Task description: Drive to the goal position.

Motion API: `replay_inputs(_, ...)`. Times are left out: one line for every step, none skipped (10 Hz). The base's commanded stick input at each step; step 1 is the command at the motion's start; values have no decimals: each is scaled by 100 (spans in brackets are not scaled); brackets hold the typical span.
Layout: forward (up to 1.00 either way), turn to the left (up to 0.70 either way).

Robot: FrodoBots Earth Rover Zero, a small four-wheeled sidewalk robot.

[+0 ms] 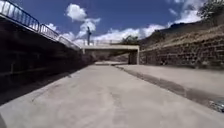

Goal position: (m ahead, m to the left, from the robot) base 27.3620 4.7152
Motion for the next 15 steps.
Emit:
replay_inputs(100,-1)
replay_inputs(100,-1)
replay_inputs(100,-1)
replay_inputs(100,-1)
replay_inputs(100,-1)
replay_inputs(100,-1)
replay_inputs(100,-1)
replay_inputs(100,-1)
replay_inputs(100,14)
replay_inputs(100,31)
replay_inputs(100,30)
replay_inputs(100,14)
replay_inputs(100,-1)
replay_inputs(100,-1)
replay_inputs(100,-1)
